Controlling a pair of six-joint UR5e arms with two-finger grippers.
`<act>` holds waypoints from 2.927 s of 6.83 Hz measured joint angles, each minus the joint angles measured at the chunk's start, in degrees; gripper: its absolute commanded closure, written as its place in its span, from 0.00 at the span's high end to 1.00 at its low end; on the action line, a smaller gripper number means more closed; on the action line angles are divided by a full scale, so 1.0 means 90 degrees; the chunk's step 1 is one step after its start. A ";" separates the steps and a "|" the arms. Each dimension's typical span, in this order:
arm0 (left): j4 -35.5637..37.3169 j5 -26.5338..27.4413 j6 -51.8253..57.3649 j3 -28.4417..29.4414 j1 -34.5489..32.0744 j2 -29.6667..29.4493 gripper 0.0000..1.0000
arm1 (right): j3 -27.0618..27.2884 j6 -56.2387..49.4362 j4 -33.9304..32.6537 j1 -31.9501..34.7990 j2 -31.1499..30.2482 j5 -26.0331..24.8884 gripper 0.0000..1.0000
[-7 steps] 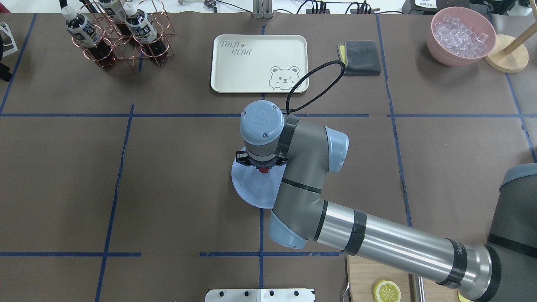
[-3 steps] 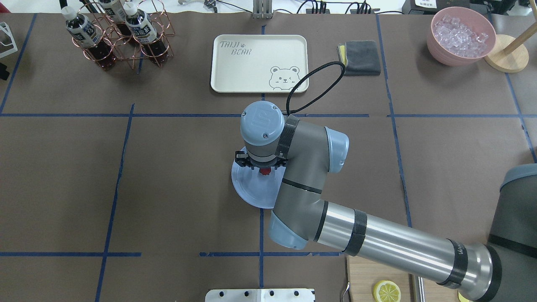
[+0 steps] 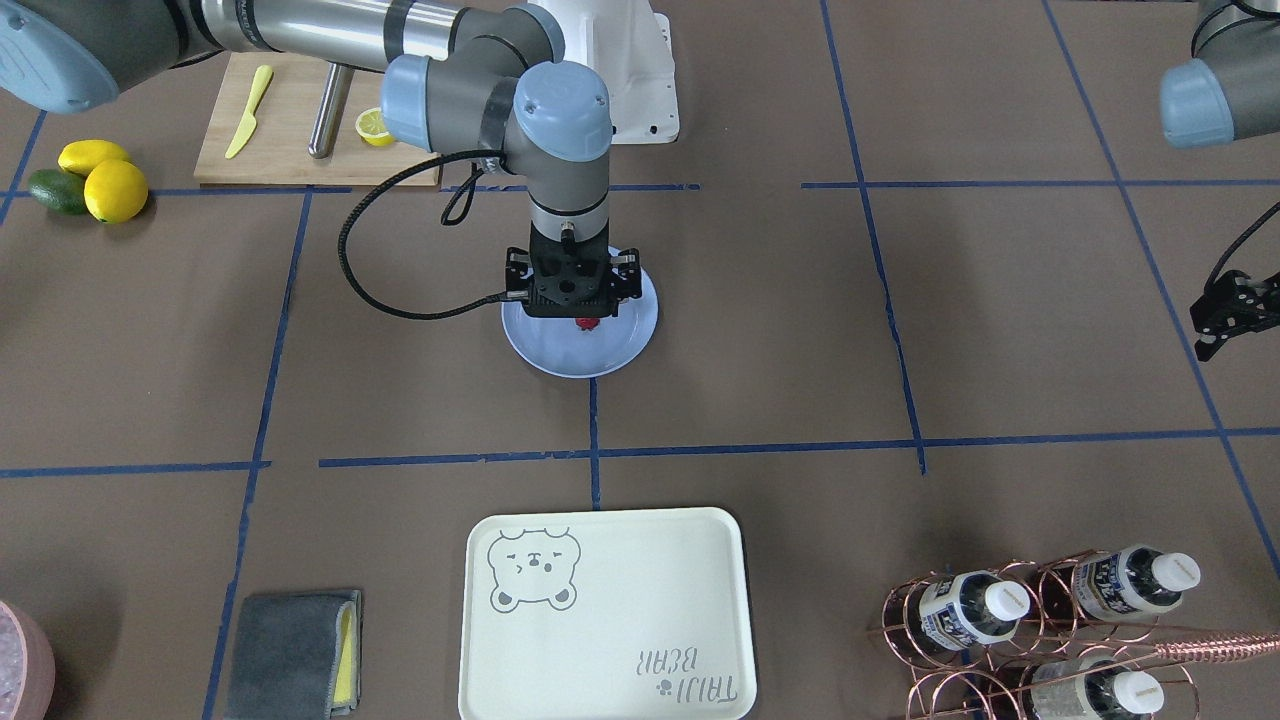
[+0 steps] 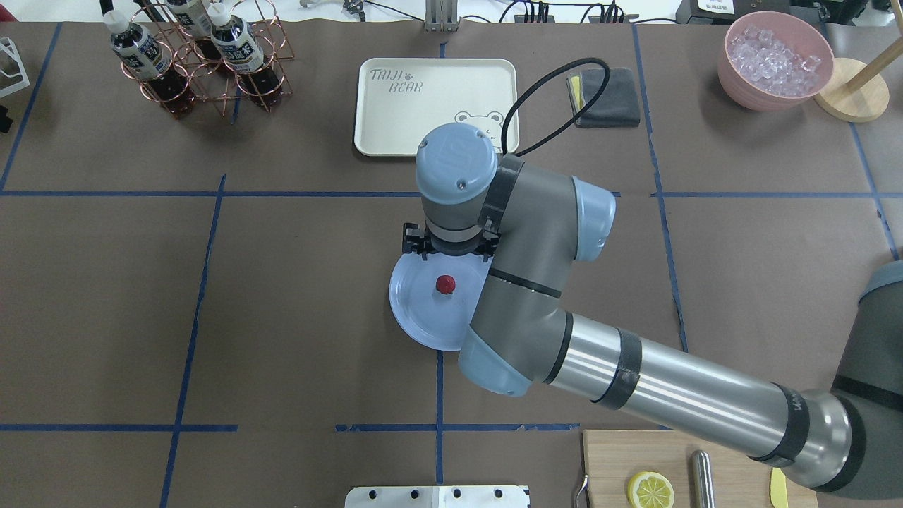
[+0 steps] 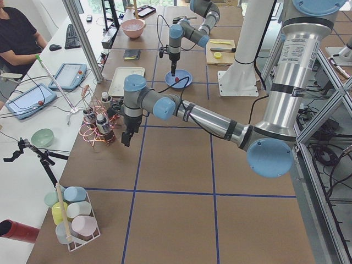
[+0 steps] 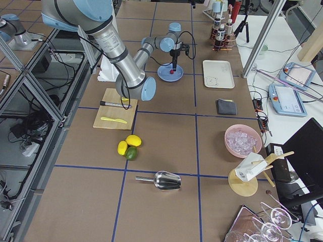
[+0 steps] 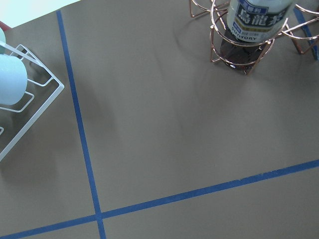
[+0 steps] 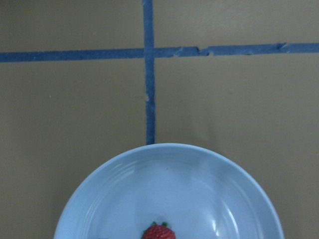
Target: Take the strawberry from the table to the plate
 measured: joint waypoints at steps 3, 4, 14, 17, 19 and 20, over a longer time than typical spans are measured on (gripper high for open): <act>0.0047 -0.0365 0.0255 0.0143 -0.0287 0.0077 1.00 | 0.1861 -0.1807 -0.1132 0.1027 -0.1329 0.0327 1.00; 0.0050 -0.0586 0.0646 0.0314 -0.0539 0.0165 1.00 | 0.2330 -0.2695 -0.1186 0.1605 -0.1966 0.0655 1.00; 0.0033 -0.1629 0.2297 0.1514 -0.1651 0.0758 1.00 | 0.0900 -0.9294 -0.0006 0.6651 -0.5368 0.3429 1.00; 0.0042 -0.1611 0.2263 0.1512 -0.1650 0.0793 1.00 | 0.0543 -0.8720 0.0582 0.6673 -0.5380 0.3371 1.00; 0.0045 -0.1606 0.2255 0.1508 -0.1650 0.0813 1.00 | 0.0520 -0.8586 0.0608 0.6672 -0.5382 0.3383 1.00; 0.0045 -0.1603 0.2254 0.1501 -0.1650 0.0832 1.00 | 0.0521 -0.8571 0.0613 0.6669 -0.5381 0.3385 1.00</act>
